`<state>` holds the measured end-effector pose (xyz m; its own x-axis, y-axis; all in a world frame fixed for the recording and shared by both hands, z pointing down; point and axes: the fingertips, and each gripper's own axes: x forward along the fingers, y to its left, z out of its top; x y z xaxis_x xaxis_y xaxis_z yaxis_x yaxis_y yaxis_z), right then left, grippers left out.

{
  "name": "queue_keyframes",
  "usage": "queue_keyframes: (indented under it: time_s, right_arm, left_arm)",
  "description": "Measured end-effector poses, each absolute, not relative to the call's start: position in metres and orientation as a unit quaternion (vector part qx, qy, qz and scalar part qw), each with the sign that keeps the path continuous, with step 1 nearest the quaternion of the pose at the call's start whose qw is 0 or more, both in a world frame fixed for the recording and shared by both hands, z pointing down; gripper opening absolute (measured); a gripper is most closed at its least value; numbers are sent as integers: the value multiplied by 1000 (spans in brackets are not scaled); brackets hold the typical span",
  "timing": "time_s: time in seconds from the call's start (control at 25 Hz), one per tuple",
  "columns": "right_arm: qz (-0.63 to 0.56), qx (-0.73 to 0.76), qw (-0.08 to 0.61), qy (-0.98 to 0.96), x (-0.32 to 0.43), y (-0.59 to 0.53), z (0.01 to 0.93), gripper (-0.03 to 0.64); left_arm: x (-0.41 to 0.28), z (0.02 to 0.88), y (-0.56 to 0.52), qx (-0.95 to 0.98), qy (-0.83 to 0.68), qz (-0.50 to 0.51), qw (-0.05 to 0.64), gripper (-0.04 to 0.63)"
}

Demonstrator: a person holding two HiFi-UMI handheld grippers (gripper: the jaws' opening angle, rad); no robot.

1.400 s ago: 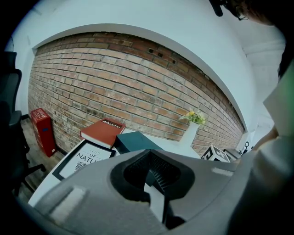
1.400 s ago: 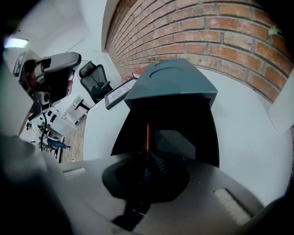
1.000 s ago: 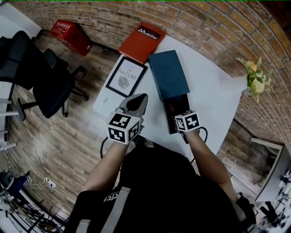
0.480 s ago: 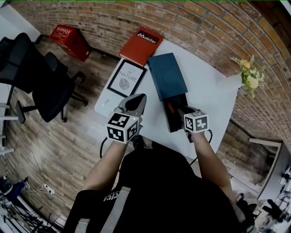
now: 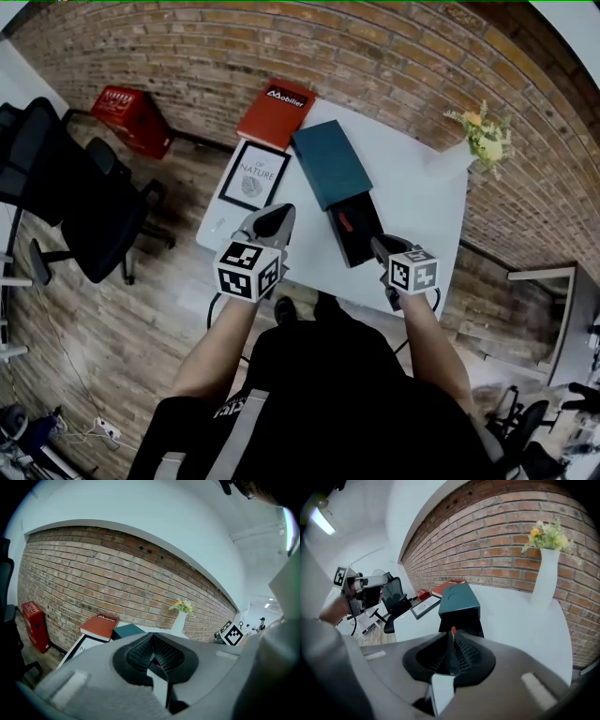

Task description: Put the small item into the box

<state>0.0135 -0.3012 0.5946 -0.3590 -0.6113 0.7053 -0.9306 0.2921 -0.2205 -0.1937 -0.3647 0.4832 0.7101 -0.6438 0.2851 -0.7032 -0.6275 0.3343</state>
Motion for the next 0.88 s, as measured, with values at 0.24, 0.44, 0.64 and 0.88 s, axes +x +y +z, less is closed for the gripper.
queue_keyframes:
  time_s: [0.24, 0.44, 0.64, 0.88]
  right_arm:
    - [308, 517, 249, -759, 15, -263, 583, 43]
    - [295, 517, 242, -767, 30, -256, 572, 43]
    - [281, 504, 208, -790, 45, -264, 554, 43]
    - [252, 464, 179, -830, 74, -265, 527, 41]
  left_arm:
    - [-182, 480, -349, 910, -353, 73, 204, 8]
    - [-165, 478, -339, 910, -354, 73, 202, 8]
    - [-146, 472, -332, 905, -370, 82, 191, 8]
    - [-113, 460, -324, 886, -417, 78, 187, 8]
